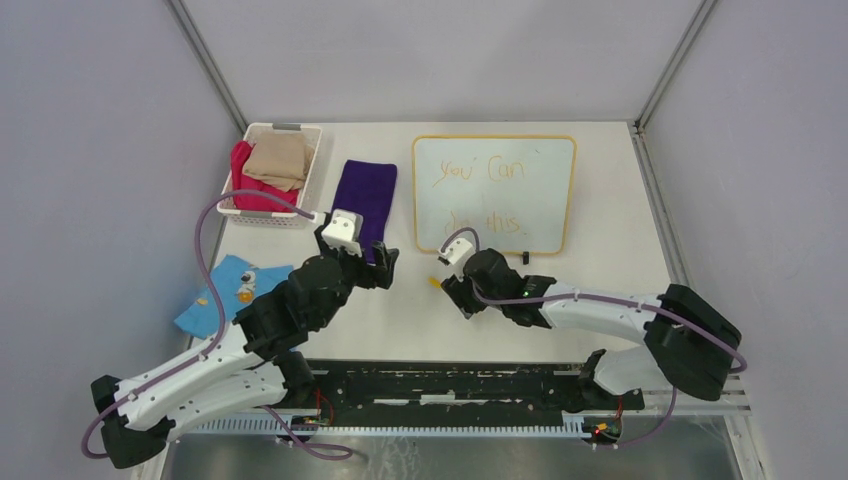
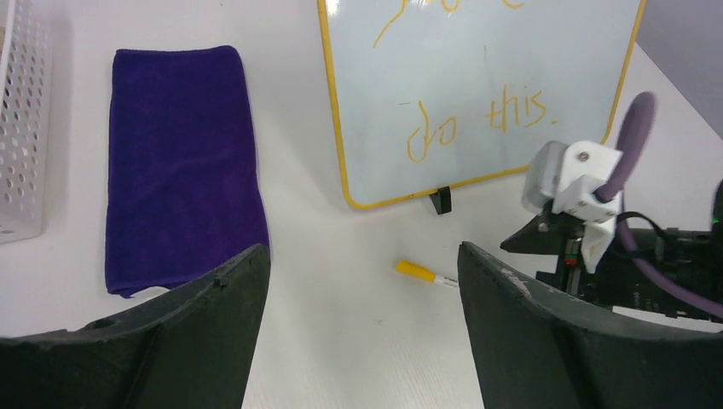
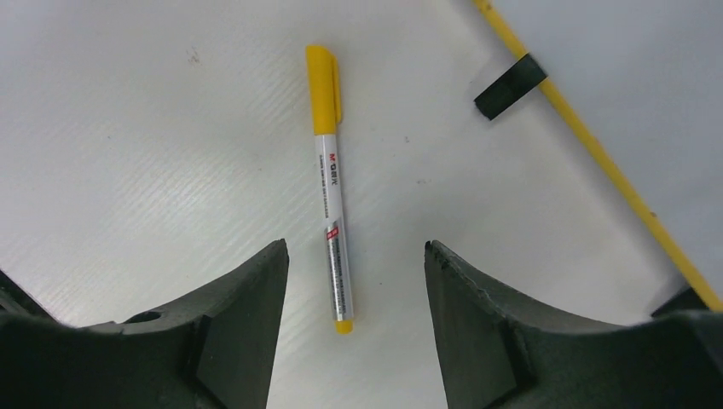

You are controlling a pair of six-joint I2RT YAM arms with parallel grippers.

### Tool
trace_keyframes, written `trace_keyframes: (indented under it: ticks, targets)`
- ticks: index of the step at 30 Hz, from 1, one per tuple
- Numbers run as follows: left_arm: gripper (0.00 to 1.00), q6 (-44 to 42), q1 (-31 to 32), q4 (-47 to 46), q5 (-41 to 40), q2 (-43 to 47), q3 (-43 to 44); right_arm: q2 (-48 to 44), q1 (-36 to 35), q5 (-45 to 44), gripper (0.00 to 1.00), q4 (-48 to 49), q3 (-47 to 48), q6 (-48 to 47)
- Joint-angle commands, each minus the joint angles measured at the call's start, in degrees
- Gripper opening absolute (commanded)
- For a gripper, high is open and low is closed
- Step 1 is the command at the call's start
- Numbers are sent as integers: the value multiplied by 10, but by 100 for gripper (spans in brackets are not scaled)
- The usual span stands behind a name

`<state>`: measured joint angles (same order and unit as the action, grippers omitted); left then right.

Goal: Write a sentence on the whiteboard
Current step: Place the whiteboard marker at the center of the board, then reset both arms

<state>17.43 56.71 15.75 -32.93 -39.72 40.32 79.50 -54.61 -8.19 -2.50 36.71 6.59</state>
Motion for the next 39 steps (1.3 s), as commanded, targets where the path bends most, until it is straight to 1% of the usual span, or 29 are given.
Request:
trace_keyframes:
  ticks: [1, 3, 6, 9, 11, 12, 13, 14, 15, 18, 20, 22, 24, 25, 26, 27, 28, 30, 31, 32, 33, 34, 37, 39]
  targets:
    - [86, -3, 1, -24, -18, 18, 11, -70, 4, -38, 66, 49, -1, -24]
    - [86, 0, 1, -19, -17, 19, 18, -94, 5, -43, 67, 46, 2, -36]
    - [87, 13, 0, -13, -14, 8, 36, -122, 6, -80, 68, 39, 6, -33]
    - [89, 48, 1, 8, -16, -16, 65, -158, 5, -149, 70, 50, -4, 1]
    - [90, 81, 1, 19, -29, -32, 82, -191, 5, -204, 72, 77, -25, 35]
    - [91, 101, 1, 25, -41, -41, 90, -210, 5, -222, 73, 90, -36, 45]
    - [92, 129, 1, 32, -61, -53, 99, -228, 5, -242, 79, 107, -51, 56]
    - [93, 160, 1, 43, -84, -61, 108, -244, 5, -262, 90, 124, -64, 66]
    - [93, 190, 1, 58, -108, -71, 118, -262, 5, -271, 98, 138, -78, 68]
    - [94, 274, 1, 104, -165, -95, 146, -311, 5, -331, 98, 198, -124, 90]
    - [95, 361, 1, 149, -195, -108, 159, -345, 6, -351, 98, 221, -140, 72]
    - [95, 397, 0, 172, -211, -125, 169, -348, 8, -378, 98, 179, -112, 72]
    - [95, 410, 1, 212, -224, -155, 204, -327, 16, -410, 98, 87, -43, 82]
    - [96, 407, 1, 236, -228, -174, 230, -312, 20, -425, 98, 33, -3, 81]
    - [97, 376, 0, 255, -227, -192, 262, -291, 24, -446, 98, -29, 52, 72]
    - [98, 335, 1, 261, -221, -209, 293, -270, 25, -469, 98, -70, 106, 62]
    - [99, 275, 1, 255, -204, -225, 334, -254, 25, -499, 98, -103, 147, 38]
    - [100, 140, 1, 229, -173, -248, 381, -237, 25, -559, 98, -112, 202, -6]
    - [100, 100, 1, 223, -165, -256, 404, -242, 25, -576, 98, -93, 215, -28]
    - [100, 73, 1, 219, -165, -260, 422, -254, 26, -568, 98, -58, 217, -59]
    - [100, 45, 1, 210, -161, -260, 437, -275, 25, -539, 98, -28, 218, -108]
    - [100, 13, 1, 200, -148, -257, 447, -297, 25, -494, 98, 2, 217, -129]
    - [100, -48, 1, 151, -102, -220, 449, -367, 25, -362, 98, 53, 221, -166]
    - [100, -79, 1, 106, -69, -183, 432, -391, 25, -318, 98, 61, 232, -170]
